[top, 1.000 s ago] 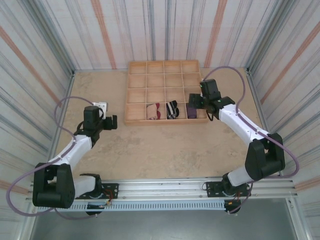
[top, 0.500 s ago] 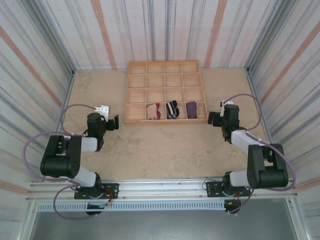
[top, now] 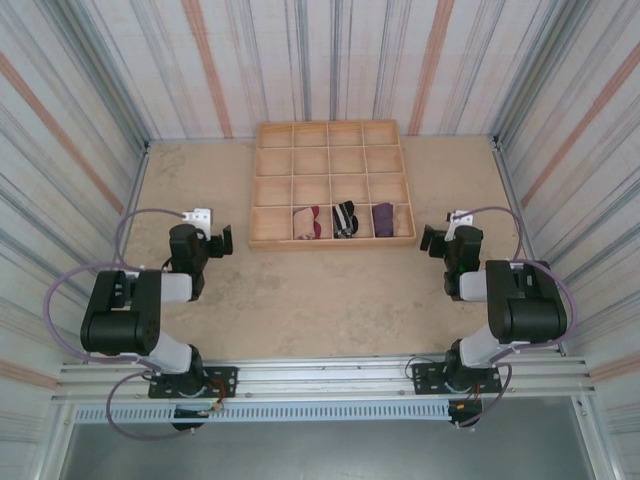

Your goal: Roll the socks

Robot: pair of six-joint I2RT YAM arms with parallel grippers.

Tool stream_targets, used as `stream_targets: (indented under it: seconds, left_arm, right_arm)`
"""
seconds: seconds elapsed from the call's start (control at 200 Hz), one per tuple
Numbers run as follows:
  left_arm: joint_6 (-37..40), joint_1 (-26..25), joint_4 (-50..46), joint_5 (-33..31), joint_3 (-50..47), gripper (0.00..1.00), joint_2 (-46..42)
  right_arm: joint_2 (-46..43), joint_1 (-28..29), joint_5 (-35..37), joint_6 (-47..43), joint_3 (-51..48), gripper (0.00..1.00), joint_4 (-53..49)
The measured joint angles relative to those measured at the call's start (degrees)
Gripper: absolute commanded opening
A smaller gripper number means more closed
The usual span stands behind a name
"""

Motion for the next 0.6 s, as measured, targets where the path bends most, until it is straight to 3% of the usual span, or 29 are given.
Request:
stream_targets:
  seconds: [0.596]
  left_arm:
    - [0.00, -0.09, 0.00, -0.44, 0.04, 0.99, 0.00]
  right_arm:
    - [-0.04, -0.46, -3.32, 0.63, 1.42, 0.99, -0.52]
